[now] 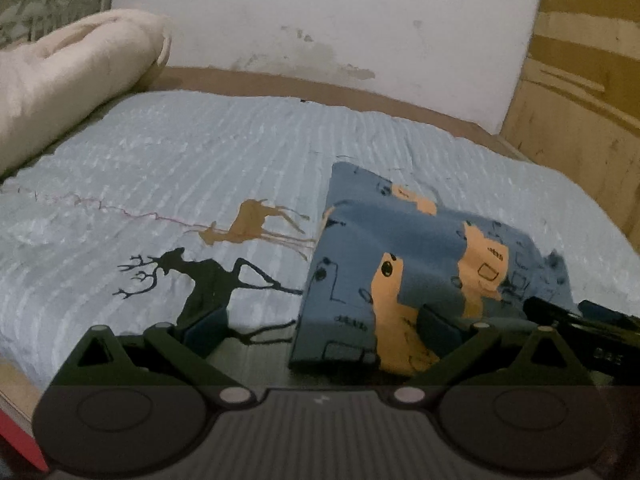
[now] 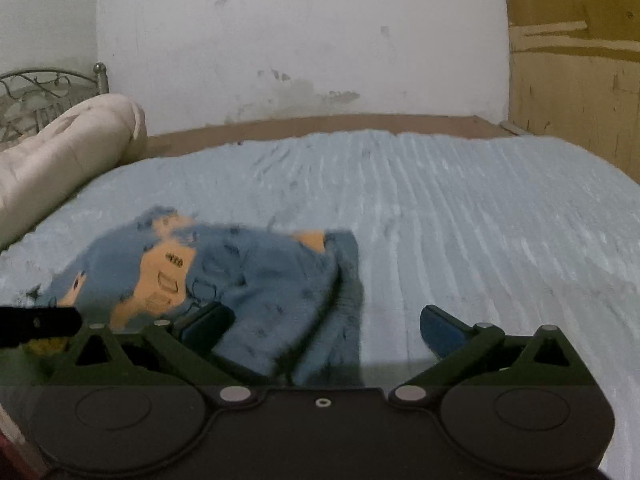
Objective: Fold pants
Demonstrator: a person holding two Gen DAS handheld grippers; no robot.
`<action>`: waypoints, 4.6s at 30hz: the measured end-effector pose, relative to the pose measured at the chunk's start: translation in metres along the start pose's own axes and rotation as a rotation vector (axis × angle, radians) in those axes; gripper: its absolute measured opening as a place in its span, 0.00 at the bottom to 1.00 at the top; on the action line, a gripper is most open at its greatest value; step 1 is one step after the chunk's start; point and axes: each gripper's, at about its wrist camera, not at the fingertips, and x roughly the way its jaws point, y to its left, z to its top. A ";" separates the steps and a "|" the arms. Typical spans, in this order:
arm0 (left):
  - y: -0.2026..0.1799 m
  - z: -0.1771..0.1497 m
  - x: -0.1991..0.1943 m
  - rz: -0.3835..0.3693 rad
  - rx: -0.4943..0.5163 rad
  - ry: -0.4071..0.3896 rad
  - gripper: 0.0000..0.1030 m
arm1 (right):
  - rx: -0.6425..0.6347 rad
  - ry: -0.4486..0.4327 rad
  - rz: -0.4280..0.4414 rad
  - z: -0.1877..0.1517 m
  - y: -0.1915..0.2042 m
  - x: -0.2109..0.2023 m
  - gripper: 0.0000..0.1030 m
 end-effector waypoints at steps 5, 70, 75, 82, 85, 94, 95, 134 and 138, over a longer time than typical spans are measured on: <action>-0.003 -0.006 -0.009 0.005 0.039 0.005 0.99 | -0.006 -0.045 0.042 -0.017 -0.010 -0.018 0.99; 0.016 0.000 -0.024 0.025 -0.111 -0.032 0.99 | 0.115 0.077 0.116 0.004 -0.013 -0.004 0.99; 0.016 -0.001 -0.025 0.040 -0.111 -0.033 0.99 | 0.104 0.125 0.069 0.012 -0.005 -0.002 0.99; 0.012 -0.002 -0.025 0.049 -0.095 -0.029 0.99 | 0.090 0.151 0.044 0.015 0.001 0.000 0.99; 0.012 -0.001 -0.025 0.049 -0.095 -0.028 0.99 | 0.087 0.153 0.042 0.015 0.002 0.002 0.99; 0.018 0.020 -0.015 0.006 -0.109 -0.014 0.99 | 0.082 0.172 0.044 0.019 0.002 0.004 0.99; 0.017 0.025 -0.012 0.001 -0.094 -0.014 0.99 | 0.079 0.177 0.043 0.021 0.002 0.005 0.99; 0.008 0.055 0.043 -0.054 0.092 0.123 0.99 | 0.259 0.137 0.223 0.038 -0.041 0.038 0.99; 0.005 0.055 0.041 -0.062 0.100 0.130 0.99 | 0.300 0.109 0.235 0.034 -0.042 0.036 0.93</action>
